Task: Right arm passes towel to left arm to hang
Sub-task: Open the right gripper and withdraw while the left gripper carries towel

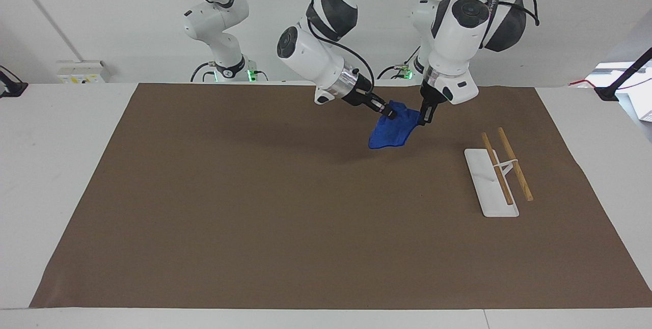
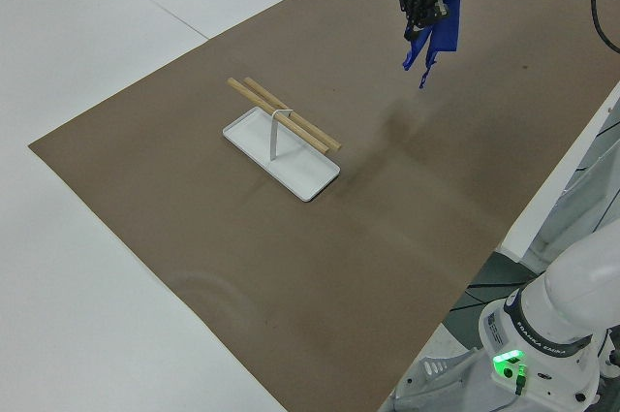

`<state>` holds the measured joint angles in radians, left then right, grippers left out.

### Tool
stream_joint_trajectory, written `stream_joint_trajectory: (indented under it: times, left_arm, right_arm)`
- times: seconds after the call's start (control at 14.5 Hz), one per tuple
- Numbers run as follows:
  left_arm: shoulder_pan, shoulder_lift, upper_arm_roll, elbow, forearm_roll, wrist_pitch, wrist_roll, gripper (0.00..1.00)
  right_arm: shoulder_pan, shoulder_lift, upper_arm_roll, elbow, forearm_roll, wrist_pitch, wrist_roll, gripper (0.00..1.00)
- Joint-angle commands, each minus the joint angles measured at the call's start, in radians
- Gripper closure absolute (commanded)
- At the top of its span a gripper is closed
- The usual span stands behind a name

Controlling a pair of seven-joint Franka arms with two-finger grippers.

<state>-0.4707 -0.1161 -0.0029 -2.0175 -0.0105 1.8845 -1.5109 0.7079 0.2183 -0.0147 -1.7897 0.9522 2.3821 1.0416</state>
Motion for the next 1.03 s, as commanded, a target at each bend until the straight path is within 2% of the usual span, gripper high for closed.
stream_joint_trajectory:
  times: [0.0, 0.14, 0.34, 0.48, 0.55, 0.69, 0.83, 0.96]
  left_arm:
    - [-0.002, 0.015, 0.02, 0.083, 0.009, -0.062, 0.087, 1.0]
    - [0.041, 0.044, 0.027, 0.173, 0.014, -0.155, 0.131, 1.0]
    - [0.058, 0.052, 0.027, 0.191, 0.142, -0.156, 0.202, 1.0]
    - [0.075, 0.053, 0.027, 0.189, 0.178, -0.136, 0.245, 1.0]
    - [0.084, 0.053, 0.027, 0.186, 0.211, -0.121, 0.27, 1.0]
    - [0.104, 0.053, 0.027, 0.181, 0.282, -0.107, 0.334, 1.0]
    - [0.132, 0.055, 0.027, 0.183, 0.341, -0.098, 0.435, 1.0]
    - [0.152, 0.056, 0.027, 0.183, 0.426, -0.052, 0.489, 1.0]
  right_arm:
    - [-0.017, -0.004, -0.004, -0.013, -0.131, 0.008, -0.145, 0.0]
    - [-0.079, -0.005, -0.002, -0.019, -0.414, -0.026, -0.248, 0.0]
    - [-0.183, -0.013, -0.004, 0.001, -0.677, -0.163, -0.357, 0.0]
    - [-0.258, -0.048, -0.007, 0.007, -0.838, -0.266, -0.473, 0.0]
    - [-0.304, -0.063, -0.007, 0.025, -0.89, -0.317, -0.547, 0.0]
    - [-0.398, -0.082, -0.008, 0.1, -0.906, -0.464, -0.653, 0.0]
    - [-0.482, -0.085, -0.01, 0.226, -0.937, -0.663, -0.742, 0.0]
    - [-0.565, -0.109, -0.01, 0.344, -1.024, -0.846, -0.878, 0.0]
